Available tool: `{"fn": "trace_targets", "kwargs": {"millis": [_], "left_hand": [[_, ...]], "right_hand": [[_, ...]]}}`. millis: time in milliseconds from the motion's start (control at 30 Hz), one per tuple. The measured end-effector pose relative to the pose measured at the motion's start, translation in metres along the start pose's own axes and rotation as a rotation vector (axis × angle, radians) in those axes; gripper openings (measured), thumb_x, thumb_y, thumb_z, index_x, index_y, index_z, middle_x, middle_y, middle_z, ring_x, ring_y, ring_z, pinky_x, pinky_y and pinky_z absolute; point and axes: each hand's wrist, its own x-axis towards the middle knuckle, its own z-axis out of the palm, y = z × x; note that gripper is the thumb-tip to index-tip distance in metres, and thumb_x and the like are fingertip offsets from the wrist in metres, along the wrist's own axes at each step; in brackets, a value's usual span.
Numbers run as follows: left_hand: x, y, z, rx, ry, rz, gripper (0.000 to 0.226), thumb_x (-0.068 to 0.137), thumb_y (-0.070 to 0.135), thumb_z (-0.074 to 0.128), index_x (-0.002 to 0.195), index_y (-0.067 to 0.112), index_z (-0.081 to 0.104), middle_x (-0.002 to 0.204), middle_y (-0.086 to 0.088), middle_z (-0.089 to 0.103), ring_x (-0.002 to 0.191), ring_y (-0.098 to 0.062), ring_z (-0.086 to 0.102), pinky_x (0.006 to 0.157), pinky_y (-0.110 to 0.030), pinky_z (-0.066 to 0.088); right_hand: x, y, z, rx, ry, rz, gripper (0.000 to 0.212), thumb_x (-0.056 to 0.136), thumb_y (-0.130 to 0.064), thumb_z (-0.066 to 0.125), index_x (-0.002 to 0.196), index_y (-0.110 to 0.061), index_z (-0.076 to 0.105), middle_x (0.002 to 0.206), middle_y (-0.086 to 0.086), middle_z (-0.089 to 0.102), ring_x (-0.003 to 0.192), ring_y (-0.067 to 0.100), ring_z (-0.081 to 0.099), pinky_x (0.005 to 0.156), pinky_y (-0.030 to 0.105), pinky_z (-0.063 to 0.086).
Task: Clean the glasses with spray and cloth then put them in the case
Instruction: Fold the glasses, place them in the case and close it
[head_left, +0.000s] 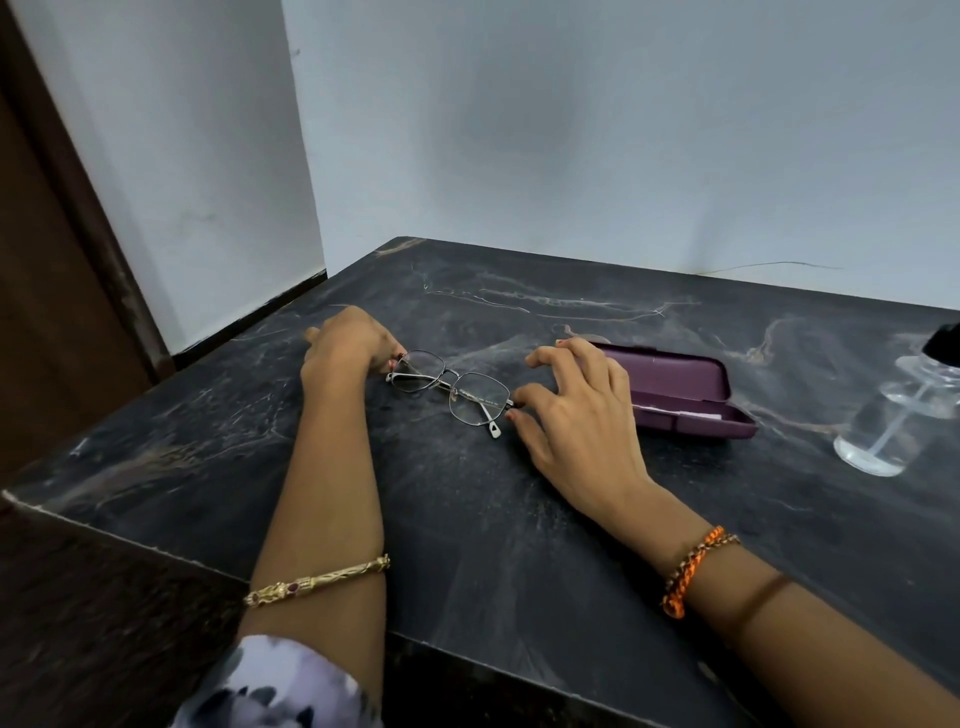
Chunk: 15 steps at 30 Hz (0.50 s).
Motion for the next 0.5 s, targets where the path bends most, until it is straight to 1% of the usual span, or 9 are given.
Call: {"fn": "trace_targets", "kwargs": {"millis": [67,167,233,300,367,433,467,500], "left_hand": [[-0.0002,-0.0011,0.0003,-0.006,0.0,0.011,0.026,0.085,0.008,0.061,0.072,0.03,0.066,0.12,-0.006,0.061,0.123,-0.026,0.038,0.097,-0.037,0.035],[0.0005,-0.0012,-0.0008,-0.044,0.02,-0.004,0.016,0.083,0.01,0.065,0.08,0.024,0.072,0.121,-0.007,0.06,0.123,-0.026,0.038,0.1,-0.039,0.039],[0.0014,-0.0014,-0.0012,-0.052,0.01,0.001,0.014,0.081,0.008,0.067,0.085,0.02,0.073,0.121,-0.01,0.06,0.122,-0.027,0.039,0.101,-0.042,0.039],[0.0009,-0.0004,-0.0016,-0.069,-0.005,0.013,0.017,0.081,0.004,0.067,0.087,0.018,0.074,0.117,-0.009,0.062,0.122,-0.027,0.04,0.102,-0.042,0.039],[0.0011,-0.0001,-0.0023,-0.113,0.001,0.047,0.015,0.079,0.001,0.068,0.082,0.015,0.074,0.109,-0.008,0.066,0.119,-0.027,0.045,0.104,-0.042,0.037],[-0.0001,-0.0004,-0.0033,-0.194,-0.005,0.091,0.013,0.077,-0.002,0.068,0.08,0.01,0.073,0.099,-0.01,0.068,0.106,-0.023,0.053,0.102,-0.04,0.041],[-0.0014,-0.0006,-0.0038,-0.247,-0.017,0.123,0.013,0.077,-0.004,0.068,0.083,0.006,0.073,0.096,-0.012,0.068,0.096,-0.021,0.055,0.097,-0.038,0.044],[-0.0026,-0.0005,-0.004,-0.301,-0.027,0.161,0.016,0.076,-0.006,0.067,0.089,0.004,0.072,0.091,-0.012,0.068,0.087,-0.018,0.055,0.09,-0.035,0.046]], "right_hand": [[0.001,0.0002,0.0007,0.001,-0.002,-0.002,0.014,0.074,-0.024,0.069,0.073,-0.01,0.072,0.106,0.01,0.066,0.112,0.035,0.055,0.087,0.046,0.044],[0.0016,0.0006,0.0015,0.006,0.006,-0.004,0.012,0.073,-0.022,0.07,0.071,-0.01,0.072,0.104,0.01,0.067,0.11,0.035,0.055,0.086,0.045,0.045],[0.0013,0.0008,0.0017,0.011,0.024,-0.001,0.011,0.072,-0.021,0.072,0.069,-0.01,0.072,0.102,0.009,0.067,0.109,0.035,0.056,0.084,0.045,0.046],[0.0003,0.0015,0.0018,0.022,0.043,0.014,0.01,0.072,-0.02,0.072,0.069,-0.01,0.072,0.102,0.009,0.067,0.109,0.035,0.057,0.084,0.044,0.046],[-0.0003,0.0032,0.0018,0.043,0.071,0.048,0.01,0.073,-0.019,0.07,0.071,-0.01,0.071,0.103,0.008,0.066,0.109,0.035,0.056,0.085,0.044,0.044],[-0.0007,0.0051,0.0019,0.085,0.103,0.097,0.01,0.076,-0.019,0.067,0.073,-0.01,0.07,0.105,0.008,0.065,0.111,0.034,0.053,0.089,0.04,0.036],[-0.0007,0.006,0.0016,0.108,0.123,0.12,0.01,0.078,-0.018,0.066,0.074,-0.01,0.07,0.107,0.008,0.064,0.112,0.034,0.052,0.09,0.038,0.03],[-0.0008,0.0071,0.001,0.127,0.146,0.14,0.01,0.078,-0.018,0.065,0.075,-0.01,0.069,0.107,0.008,0.064,0.113,0.033,0.052,0.089,0.035,0.027]]}}
